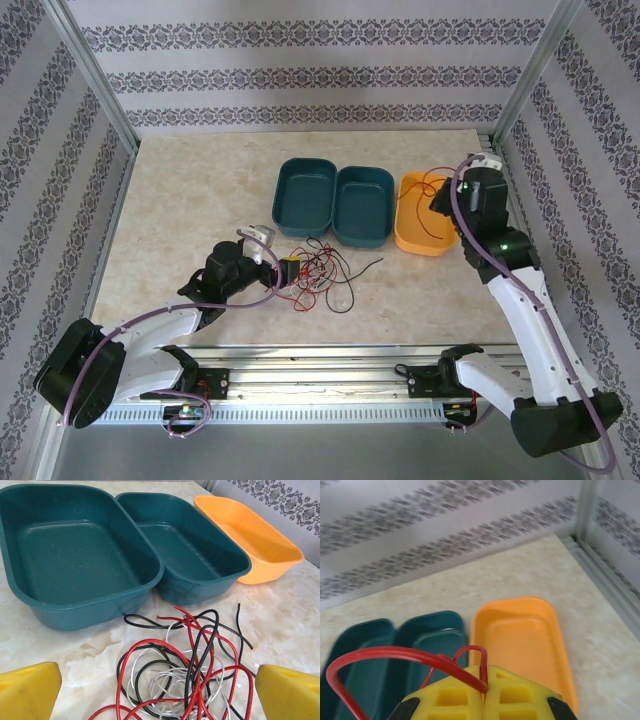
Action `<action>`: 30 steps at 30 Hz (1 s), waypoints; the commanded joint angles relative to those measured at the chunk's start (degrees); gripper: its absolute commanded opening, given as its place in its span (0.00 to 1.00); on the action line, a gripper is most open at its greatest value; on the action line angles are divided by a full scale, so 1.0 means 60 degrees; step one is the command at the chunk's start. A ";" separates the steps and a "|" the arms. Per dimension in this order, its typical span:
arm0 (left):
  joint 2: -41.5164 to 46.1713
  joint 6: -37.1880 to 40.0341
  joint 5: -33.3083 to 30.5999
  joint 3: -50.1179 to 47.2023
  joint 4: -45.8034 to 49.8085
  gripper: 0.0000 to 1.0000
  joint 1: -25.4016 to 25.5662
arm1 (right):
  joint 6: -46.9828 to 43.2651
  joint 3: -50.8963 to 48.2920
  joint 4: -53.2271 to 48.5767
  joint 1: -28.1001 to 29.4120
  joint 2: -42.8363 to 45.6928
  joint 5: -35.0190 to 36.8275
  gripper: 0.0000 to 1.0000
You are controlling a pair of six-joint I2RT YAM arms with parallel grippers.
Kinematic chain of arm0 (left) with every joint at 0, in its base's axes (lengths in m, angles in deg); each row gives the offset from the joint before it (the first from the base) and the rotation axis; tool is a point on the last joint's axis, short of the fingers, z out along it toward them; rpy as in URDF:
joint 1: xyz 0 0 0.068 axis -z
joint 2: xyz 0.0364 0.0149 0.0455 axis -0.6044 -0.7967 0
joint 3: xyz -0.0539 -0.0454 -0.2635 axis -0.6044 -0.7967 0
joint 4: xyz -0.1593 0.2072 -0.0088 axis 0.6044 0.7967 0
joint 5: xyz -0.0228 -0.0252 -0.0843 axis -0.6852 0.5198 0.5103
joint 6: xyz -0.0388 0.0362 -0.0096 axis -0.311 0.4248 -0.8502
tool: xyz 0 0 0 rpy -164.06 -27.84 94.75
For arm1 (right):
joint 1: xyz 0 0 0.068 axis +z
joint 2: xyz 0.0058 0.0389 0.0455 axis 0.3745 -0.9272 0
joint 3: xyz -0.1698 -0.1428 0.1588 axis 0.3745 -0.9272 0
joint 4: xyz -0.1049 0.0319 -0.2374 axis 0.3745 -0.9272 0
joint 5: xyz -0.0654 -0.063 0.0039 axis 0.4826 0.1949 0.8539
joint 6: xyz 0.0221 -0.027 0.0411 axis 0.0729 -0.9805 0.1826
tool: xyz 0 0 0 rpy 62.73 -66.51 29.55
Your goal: Untangle the cables
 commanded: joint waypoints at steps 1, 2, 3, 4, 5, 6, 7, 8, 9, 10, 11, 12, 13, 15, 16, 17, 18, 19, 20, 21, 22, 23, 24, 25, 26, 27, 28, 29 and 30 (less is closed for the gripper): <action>0.0286 -0.0093 -0.0397 -0.0033 -0.0104 0.99 -0.0114 | 0.0003 0.0332 -0.0798 -0.0624 -0.0582 -0.0638 0.00; 0.0307 -0.0124 -0.0513 -0.0048 -0.0098 0.99 -0.0117 | -0.0108 0.0365 -0.0787 -0.0720 -0.0762 -0.0560 0.00; 0.0352 -0.0146 -0.0628 -0.0074 -0.0105 0.99 -0.0125 | -0.0208 0.0401 -0.0750 -0.0773 -0.0990 -0.0394 0.00; 0.0395 -0.0172 -0.0715 -0.0108 -0.0110 0.99 -0.0122 | -0.0273 0.0476 -0.0722 -0.0866 -0.1246 -0.0336 0.00; 0.0425 -0.0175 -0.0754 -0.0145 -0.0130 0.99 -0.0119 | -0.0321 0.0566 -0.0684 -0.0930 -0.1468 -0.0327 0.00; 0.0465 -0.0174 -0.0781 -0.0154 -0.0115 0.99 -0.0123 | -0.0379 0.0681 -0.0624 -0.0986 -0.1727 -0.0275 0.00; 0.0522 -0.0174 -0.0799 -0.0176 -0.0104 0.99 -0.0125 | -0.0401 0.0768 -0.0566 -0.1029 -0.1971 -0.0217 0.00; 0.0566 -0.0174 -0.0825 -0.0195 -0.0099 1.00 -0.0115 | -0.0418 0.0885 -0.0505 -0.1073 -0.2255 -0.0146 0.00; 0.0616 -0.0188 -0.0840 -0.0211 -0.0078 0.99 -0.0122 | -0.0433 0.0982 -0.0424 -0.1112 -0.2549 -0.0094 0.00; 0.0679 -0.0187 -0.0848 -0.0226 -0.0031 0.99 -0.0123 | -0.0445 0.1113 -0.0350 -0.1143 -0.2853 -0.0053 0.00; 0.0748 -0.0185 -0.0881 -0.0241 0.0000 0.99 -0.0120 | -0.0444 0.1199 -0.0282 -0.1164 -0.3105 -0.0018 0.00; 0.0824 -0.0189 -0.0922 -0.0268 0.0013 0.99 -0.0118 | -0.0474 0.1297 -0.0175 -0.1179 -0.3412 0.0009 0.00; 0.0905 -0.0188 -0.0950 -0.0307 0.0043 0.99 -0.0118 | -0.0489 0.1387 -0.0074 -0.1175 -0.3722 0.0052 0.00; 0.1047 -0.0159 -0.1019 -0.0368 0.0098 0.99 -0.0117 | -0.0525 0.1589 0.0010 -0.1208 -0.4277 0.0125 0.00; 0.1139 -0.0157 -0.1060 -0.0399 0.0149 0.99 -0.0121 | -0.0536 0.1728 0.0041 -0.1209 -0.4698 0.0178 0.00; 0.1206 -0.0153 -0.1080 -0.0423 0.0173 0.99 -0.0119 | -0.0550 0.1844 0.0031 -0.1212 -0.5006 0.0237 0.00; 0.1274 -0.0140 -0.1113 -0.0448 0.0209 0.99 -0.0117 | -0.0563 0.1967 -0.0003 -0.1224 -0.5306 0.0268 0.00; 0.1353 -0.0141 -0.1132 -0.0470 0.0244 0.99 -0.0120 | -0.0599 0.2109 -0.0024 -0.1224 -0.5609 0.0295 0.00; 0.1424 -0.0137 -0.1169 -0.0494 0.0281 0.99 -0.0116 | -0.0622 0.2204 0.0003 -0.1222 -0.5864 0.0306 0.00; 0.1492 -0.0141 -0.1189 -0.0509 0.0327 0.99 -0.0124 | -0.0647 0.2306 0.0034 -0.1224 -0.6213 0.0294 0.00; 0.1544 -0.0130 -0.1199 -0.0528 0.0370 0.99 -0.0124 | -0.0688 0.2423 0.0070 -0.1224 -0.6510 0.0249 0.00; 0.1588 -0.0116 -0.1216 -0.0540 0.0398 0.99 -0.0121 | -0.0720 0.2526 0.0109 -0.1224 -0.6786 0.0233 0.00; 0.1641 -0.0124 -0.1234 -0.0559 0.0434 0.99 -0.0122 | -0.0759 0.2614 0.0159 -0.1223 -0.7027 0.0178 0.00; 0.1684 -0.0126 -0.1265 -0.0576 0.0434 0.99 -0.0115 | -0.0816 0.2715 0.0246 -0.1224 -0.7325 0.0072 0.00; 0.1701 -0.0128 -0.1275 -0.0590 0.0444 0.99 -0.0113 | -0.0870 0.2775 0.0320 -0.1224 -0.7504 -0.0035 0.00; 0.1739 -0.0133 -0.1281 -0.0609 0.0443 0.99 -0.0124 | -0.0930 0.2894 0.0364 -0.1224 -0.7757 -0.0243 0.00; 0.1747 -0.0148 -0.1283 -0.0626 0.0444 0.99 -0.0123 | -0.0978 0.3071 0.0337 -0.1224 -0.8042 -0.0397 0.00; 0.1760 -0.0159 -0.1279 -0.0632 0.0445 0.99 -0.0123 | -0.0994 0.3223 0.0282 -0.1222 -0.8267 -0.0526 0.00; 0.1765 -0.0174 -0.1276 -0.0631 0.0434 0.99 -0.0124 | -0.1016 0.3374 0.0255 -0.1224 -0.8522 -0.0711 0.00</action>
